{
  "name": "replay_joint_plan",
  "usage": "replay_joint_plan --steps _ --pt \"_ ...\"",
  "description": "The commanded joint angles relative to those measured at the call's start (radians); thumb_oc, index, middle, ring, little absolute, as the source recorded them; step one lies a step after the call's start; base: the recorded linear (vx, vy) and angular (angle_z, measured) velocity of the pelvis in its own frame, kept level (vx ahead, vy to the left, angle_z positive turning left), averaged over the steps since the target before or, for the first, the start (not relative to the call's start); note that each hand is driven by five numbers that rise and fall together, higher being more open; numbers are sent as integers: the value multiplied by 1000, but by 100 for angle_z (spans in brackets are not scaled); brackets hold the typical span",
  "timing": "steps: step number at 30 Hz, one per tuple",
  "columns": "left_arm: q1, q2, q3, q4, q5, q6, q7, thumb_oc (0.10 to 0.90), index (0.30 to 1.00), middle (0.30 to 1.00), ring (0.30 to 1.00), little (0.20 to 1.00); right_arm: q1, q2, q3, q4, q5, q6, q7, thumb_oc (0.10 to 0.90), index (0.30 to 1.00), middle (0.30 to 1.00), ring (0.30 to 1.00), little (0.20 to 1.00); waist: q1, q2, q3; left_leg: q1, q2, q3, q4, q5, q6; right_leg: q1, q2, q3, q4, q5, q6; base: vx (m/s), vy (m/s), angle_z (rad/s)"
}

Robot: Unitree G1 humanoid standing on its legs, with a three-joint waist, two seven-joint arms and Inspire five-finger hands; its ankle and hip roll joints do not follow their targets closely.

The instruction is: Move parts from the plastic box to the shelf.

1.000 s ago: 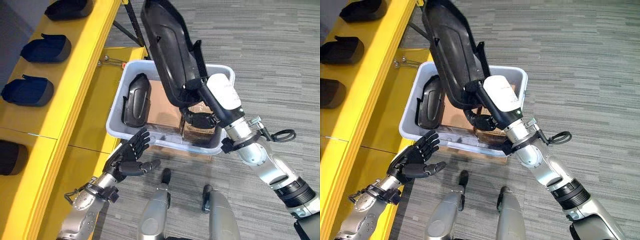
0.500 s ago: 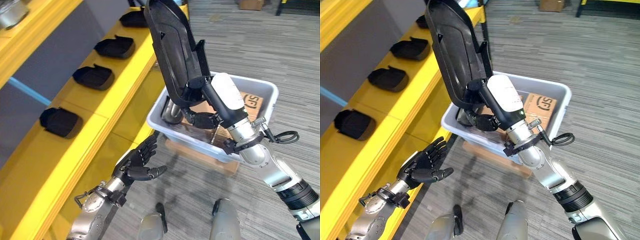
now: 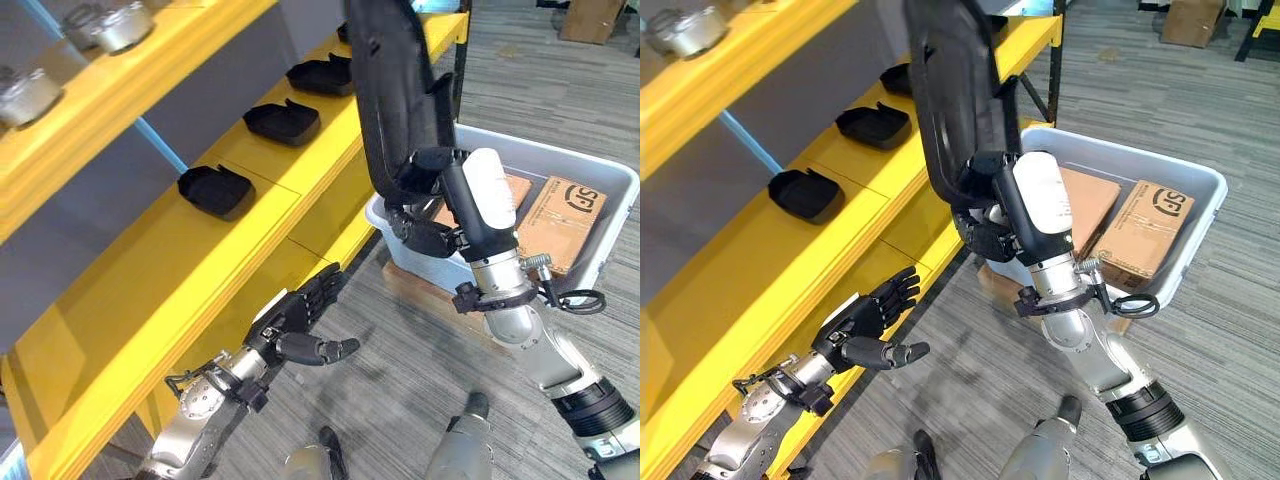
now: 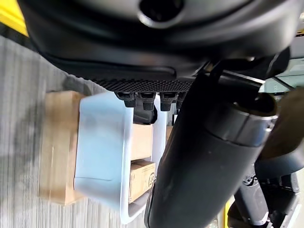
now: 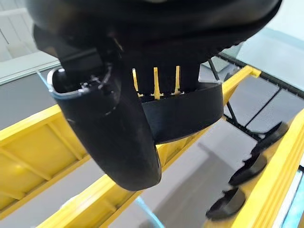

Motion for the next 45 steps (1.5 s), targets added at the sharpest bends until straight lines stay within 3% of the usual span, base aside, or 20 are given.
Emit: replay_joint_plan --steps 1,3,6,8,9,10,11,15,18,22,26,35,39,41,45 --pt "17 74 97 -148 -13 -70 -46 900 1000 1000 1000 1000 -75 53 -73 -150 18 -72 -60 400 300 300 300 300 11 -51 -74 90 -17 4 27 -140 82 81 25 -25 -21 32 -11 -140 -14 57" --pt "28 89 103 -151 -9 -72 -57 900 1000 1000 1000 1000 -50 62 -74 -165 23 -66 -62 400 300 300 300 300 21 -78 -80 81 -20 -9 19 -145 88 104 28 -10 -75 58 10 -78 -20 50" --pt "28 100 104 -159 -14 -66 -58 900 1000 1000 1000 1000 -27 52 -80 -179 41 -65 -57 400 300 300 300 300 27 -96 -86 54 -23 -47 17 -139 89 127 40 31 -119 68 26 -73 -9 46" --pt "15 108 97 -159 -15 -63 -56 900 1000 1000 1000 1000 -5 40 -88 -186 51 -64 -55 400 300 300 300 300 25 -107 -95 33 -27 -87 8 -128 89 135 50 84 -139 68 33 -47 -13 71" --pt "6 110 89 -160 -14 -54 -86 900 1000 1000 1000 1000 25 29 -102 -198 45 -50 -75 400 300 300 300 300 17 -109 -100 24 -32 -132 -1 -125 89 145 63 145 -149 62 39 -40 -17 89" --pt "5 110 88 -160 -14 -52 -87 900 1000 1000 1000 1000 27 28 -103 -200 48 -51 -74 400 300 300 300 300 17 -111 -102 19 -34 -135 -4 -119 89 142 63 148 -151 65 39 -20 -21 123" --pt "-11 115 81 -168 -16 -31 -113 900 1000 1000 1000 1000 55 22 -117 -221 50 -27 -83 400 300 300 300 300 15 -115 -109 10 -43 -179 -21 -109 88 144 73 197 -152 58 43 -15 3 139" --pt "-38 118 77 -176 -34 10 -146 900 1000 1000 1000 1000 93 18 -139 -233 50 -20 -63 400 300 300 300 300 5 -120 -126 -3 -64 -274 -71 -76 89 141 117 285 -127 14 41 6 12 92" --pt "-42 116 84 -181 -38 33 -154 900 1000 1000 1000 1000 94 14 -133 -224 66 -17 -41 400 300 300 300 300 13 -127 -131 -13 -71 -313 -71 -71 87 136 142 310 -103 -20 37 32 4 80" --pt "-27 105 98 -181 -40 32 -147 900 1000 1000 1000 1000 83 12 -116 -213 71 -36 -22 400 300 300 300 300 30 -139 -124 -13 -55 -307 -71 -64 80 139 139 283 -95 -34 40 50 39 36" --pt "-18 88 96 -170 -19 14 -148 900 1000 1000 1000 1000 81 5 -107 -207 -1 -62 -16 400 300 300 300 300 41 -151 -128 -9 -19 -244 -89 -37 65 163 112 215 -108 -34 52 77 107 23" --pt "-18 89 109 -158 -21 0 -148 900 1000 1000 1000 1000 1 -12 -66 -160 -29 -63 35 400 300 300 300 300 100 -181 -121 -64 -60 -254 14 -90 91 190 65 159 -107 -12 49 96 136 18" --pt "-19 92 119 -152 -11 18 -193 900 1000 1000 1000 1000 -22 -9 -50 -157 -47 -57 69 400 300 300 300 300 123 -202 -120 -85 -88 -248 72 -131 121 201 34 143 -123 44 48 73 165 15" --pt "-15 97 122 -151 13 28 -214 900 1000 1000 1000 1000 -32 -2 -45 -145 -68 -88 90 400 300 300 300 300 132 -207 -123 -85 -104 -242 78 -143 138 203 27 132 -127 66 43 54 226 11" --pt "17 102 154 -137 18 34 -186 900 1000 1000 1000 1000 -69 35 25 -160 -126 -148 126 400 300 300 300 300 165 -210 -115 -28 -131 -167 37 -153 179 141 -18 3 -19 171 40 14 299 -39"
